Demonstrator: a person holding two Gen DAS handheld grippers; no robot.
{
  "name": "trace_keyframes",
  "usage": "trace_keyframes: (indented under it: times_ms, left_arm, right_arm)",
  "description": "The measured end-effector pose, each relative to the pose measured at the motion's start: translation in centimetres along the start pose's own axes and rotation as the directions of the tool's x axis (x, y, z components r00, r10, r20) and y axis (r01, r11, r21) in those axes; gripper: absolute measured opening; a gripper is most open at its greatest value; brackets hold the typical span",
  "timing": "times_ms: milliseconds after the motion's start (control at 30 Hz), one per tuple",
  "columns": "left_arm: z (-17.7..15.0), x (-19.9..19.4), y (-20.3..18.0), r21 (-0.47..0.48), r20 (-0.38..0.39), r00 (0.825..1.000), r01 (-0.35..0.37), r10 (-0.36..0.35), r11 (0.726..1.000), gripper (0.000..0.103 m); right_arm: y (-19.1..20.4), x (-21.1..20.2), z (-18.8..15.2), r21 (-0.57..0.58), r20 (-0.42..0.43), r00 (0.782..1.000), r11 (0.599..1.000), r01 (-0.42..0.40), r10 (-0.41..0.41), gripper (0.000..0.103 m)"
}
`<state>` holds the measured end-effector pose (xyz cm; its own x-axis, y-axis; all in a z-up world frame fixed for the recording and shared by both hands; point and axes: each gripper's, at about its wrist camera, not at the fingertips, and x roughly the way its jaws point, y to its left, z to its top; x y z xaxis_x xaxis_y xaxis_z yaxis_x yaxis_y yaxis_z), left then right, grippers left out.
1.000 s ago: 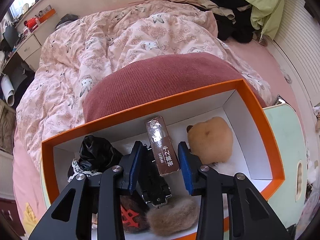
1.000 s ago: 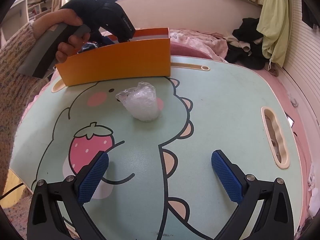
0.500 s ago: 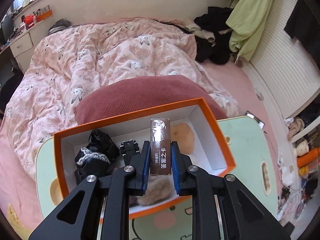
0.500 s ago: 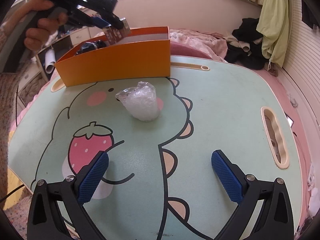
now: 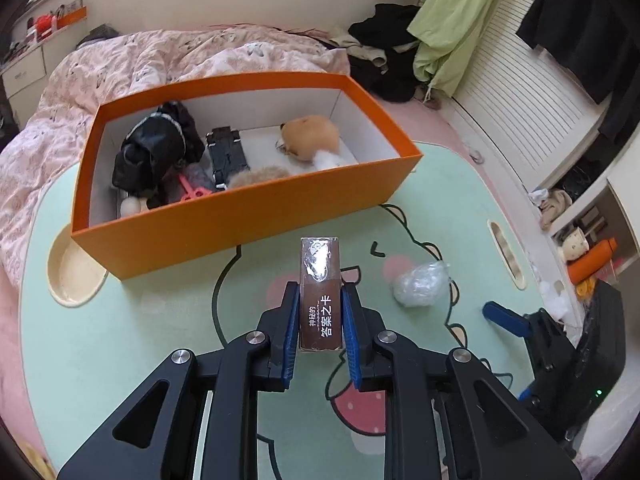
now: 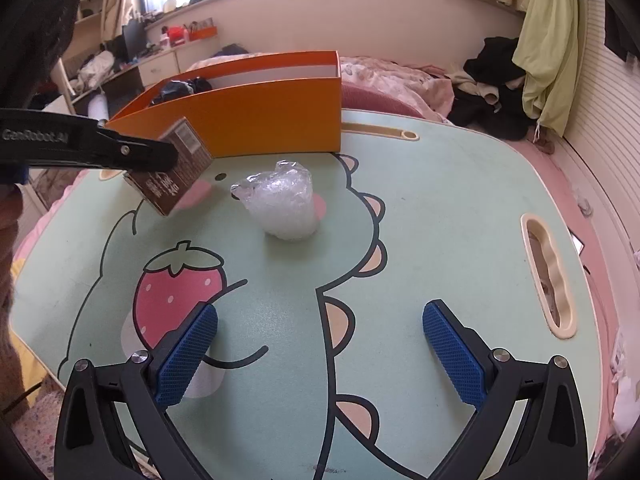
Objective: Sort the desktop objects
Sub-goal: 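Carry the brown carton out and set it on the table, open left gripper, then reach into the orange box and grasp the tan hamster plush with the right gripper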
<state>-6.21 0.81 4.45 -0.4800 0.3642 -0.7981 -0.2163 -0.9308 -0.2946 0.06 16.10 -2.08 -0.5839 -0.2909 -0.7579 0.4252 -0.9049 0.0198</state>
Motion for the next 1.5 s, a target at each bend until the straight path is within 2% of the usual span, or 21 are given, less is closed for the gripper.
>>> trace_keyframes:
  times_ms: [33, 67, 100, 133, 167, 267, 367, 467, 533, 600, 667, 733, 1033, 1333, 1500]
  left_arm:
    - [-0.1, 0.3, 0.4, -0.023, -0.004, 1.0, 0.023, -0.023, 0.999, 0.028]
    - [-0.3, 0.3, 0.6, -0.04, -0.008, 0.999, 0.047, -0.047, 0.998, 0.042]
    - [-0.7, 0.1, 0.8, -0.056, -0.006, 0.998, 0.068, -0.068, 0.996, 0.051]
    - [-1.1, -0.3, 0.9, -0.065, 0.011, 0.997, 0.075, -0.075, 0.995, 0.066]
    - [-1.6, -0.9, 1.0, -0.066, 0.037, 0.997, 0.07, -0.067, 0.995, 0.073]
    - [-3.5, -2.8, 1.2, -0.05, 0.117, 0.993, -0.017, 0.022, 0.999, 0.081]
    - [-5.5, -2.7, 1.3, -0.033, 0.109, 0.988, -0.103, 0.106, 0.994, 0.082]
    - [-7.6, -1.4, 1.3, -0.038, 0.079, 0.988, -0.132, 0.135, 0.991, 0.082]
    - [-8.2, -0.9, 0.3, 0.014, 0.122, 0.973, -0.199, 0.196, 0.98, 0.083]
    - [-8.2, 0.0, -0.4, 0.044, 0.118, 0.952, -0.288, 0.281, 0.957, 0.085]
    - [-8.5, 0.5, -0.5, 0.024, 0.137, 0.938, -0.326, 0.32, 0.945, 0.095]
    - [-8.5, 0.8, -0.5, 0.017, 0.131, 0.935, -0.334, 0.329, 0.943, 0.103]
    - [-8.3, 1.0, -0.1, 0.017, 0.136, 0.938, -0.325, 0.32, 0.946, 0.103]
    - [-8.8, 0.8, 0.0, 0.017, 0.14, 0.939, -0.32, 0.315, 0.947, 0.103]
    - [-8.9, 0.7, 0.1, 0.012, 0.142, 0.941, -0.312, 0.307, 0.95, 0.103]
  right_arm:
    - [0.0, 0.0, 0.0, -0.001, -0.001, 1.0, 1.0, 0.003, -0.003, 0.103]
    - [0.0, 0.0, 0.0, -0.002, -0.001, 1.0, 1.0, 0.004, -0.004, 0.103]
    - [0.0, 0.0, -0.1, -0.002, -0.002, 1.0, 1.0, 0.004, -0.004, 0.103]
    - [0.0, 0.0, -0.1, -0.001, -0.001, 1.0, 1.0, 0.004, -0.004, 0.103]
    - [0.0, 0.0, -0.1, -0.001, -0.001, 1.0, 1.0, 0.004, -0.004, 0.103]
    - [0.0, 0.0, -0.1, -0.003, -0.002, 1.0, 1.0, 0.006, -0.006, 0.103]
    - [-0.1, 0.0, -0.1, -0.003, -0.003, 1.0, 1.0, 0.007, -0.007, 0.103]
    - [0.0, 0.0, -0.1, -0.004, -0.003, 1.0, 1.0, 0.009, -0.009, 0.103]
    - [0.0, 0.0, -0.1, -0.006, -0.004, 1.0, 1.0, 0.013, -0.013, 0.103]
    - [0.0, 0.0, -0.1, -0.006, -0.007, 1.0, 1.0, 0.016, -0.016, 0.103]
    - [0.0, 0.0, -0.1, -0.005, -0.006, 1.0, 1.0, 0.02, -0.02, 0.103]
    - [-0.1, 0.0, -0.1, -0.005, -0.006, 1.0, 1.0, 0.02, -0.02, 0.103]
    - [0.0, -0.1, -0.1, -0.004, -0.004, 1.0, 1.0, 0.021, -0.021, 0.103]
    - [-0.9, -0.7, -0.3, 0.058, 0.043, 0.997, 0.997, -0.058, 0.056, 0.103]
    - [0.1, -0.6, 0.0, 0.024, 0.012, 1.0, 1.0, 0.0, 0.0, 0.103]
